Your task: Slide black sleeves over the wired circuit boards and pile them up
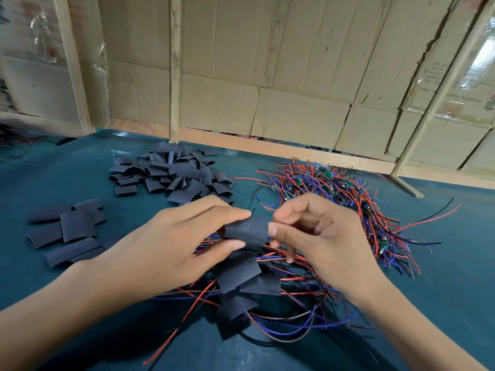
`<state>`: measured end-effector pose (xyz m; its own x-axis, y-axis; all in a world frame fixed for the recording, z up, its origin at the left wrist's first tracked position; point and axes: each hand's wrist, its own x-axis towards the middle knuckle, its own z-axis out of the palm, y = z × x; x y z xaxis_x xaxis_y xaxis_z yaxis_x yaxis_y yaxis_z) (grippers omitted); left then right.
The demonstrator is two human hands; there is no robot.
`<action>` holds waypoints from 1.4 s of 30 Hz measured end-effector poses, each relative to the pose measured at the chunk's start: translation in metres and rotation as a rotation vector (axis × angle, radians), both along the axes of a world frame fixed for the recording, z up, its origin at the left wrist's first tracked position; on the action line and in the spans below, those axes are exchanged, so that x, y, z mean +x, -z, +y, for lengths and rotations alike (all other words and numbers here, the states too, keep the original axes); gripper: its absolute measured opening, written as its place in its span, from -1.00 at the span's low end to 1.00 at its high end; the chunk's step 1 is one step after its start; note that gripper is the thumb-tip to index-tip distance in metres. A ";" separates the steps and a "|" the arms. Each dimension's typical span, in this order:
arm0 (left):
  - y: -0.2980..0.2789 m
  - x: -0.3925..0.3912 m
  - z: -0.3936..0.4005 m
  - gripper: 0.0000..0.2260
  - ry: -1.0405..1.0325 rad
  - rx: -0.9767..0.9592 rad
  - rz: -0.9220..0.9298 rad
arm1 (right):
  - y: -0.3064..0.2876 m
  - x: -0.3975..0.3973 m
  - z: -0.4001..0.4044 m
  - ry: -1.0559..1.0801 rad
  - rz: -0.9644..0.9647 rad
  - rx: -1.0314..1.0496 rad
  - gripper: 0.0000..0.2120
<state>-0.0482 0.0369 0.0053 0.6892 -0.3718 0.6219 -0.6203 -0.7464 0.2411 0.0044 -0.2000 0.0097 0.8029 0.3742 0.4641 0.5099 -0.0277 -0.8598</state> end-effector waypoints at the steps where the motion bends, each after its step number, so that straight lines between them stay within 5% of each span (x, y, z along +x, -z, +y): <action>1: 0.000 -0.001 -0.001 -0.64 0.008 -0.006 0.011 | 0.000 0.000 0.000 0.017 -0.025 -0.010 -0.87; 7: -0.003 0.000 0.000 -0.61 -0.021 0.127 0.081 | -0.014 0.004 -0.013 0.023 -0.177 -0.163 -0.97; 13: 0.006 0.005 0.001 -0.42 -0.054 0.399 0.199 | -0.010 0.041 -0.040 0.636 -0.106 -0.064 -0.88; 16: 0.008 0.006 0.004 -0.40 -0.090 0.421 0.206 | 0.000 0.056 -0.061 0.788 -0.215 -0.313 -0.83; 19: 0.001 0.012 0.011 -0.45 -0.146 0.245 0.164 | 0.011 0.069 -0.079 0.724 -0.296 -0.632 -0.64; 24: -0.002 0.047 0.064 -0.45 -0.548 -0.045 0.214 | 0.033 0.084 -0.080 0.758 -0.175 -1.104 -0.53; 28: 0.019 0.062 0.115 -0.47 -1.010 0.272 0.650 | 0.032 0.086 -0.079 0.840 -0.272 -0.938 -0.69; 32: 0.033 0.073 0.131 -0.49 -1.085 0.319 0.643 | 0.015 0.091 -0.061 0.794 -0.682 -0.646 -0.91; 36: 0.032 0.077 0.134 -0.78 -0.994 0.265 0.499 | 0.000 0.114 -0.030 0.485 -0.390 -0.993 -0.73; 39: 0.027 0.071 0.128 -0.91 -0.962 0.396 0.488 | 0.004 0.122 -0.007 0.570 -0.302 -1.347 -0.71; 42: 0.019 0.064 0.120 -0.91 -0.933 0.398 0.500 | 0.001 0.127 0.006 0.612 -0.233 -1.415 -0.79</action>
<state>0.0161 0.1567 -0.0136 0.9393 0.3082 0.1506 0.3189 -0.9464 -0.0523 0.1310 -0.1935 0.0085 0.9540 0.2533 0.1603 0.2323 -0.9627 0.1386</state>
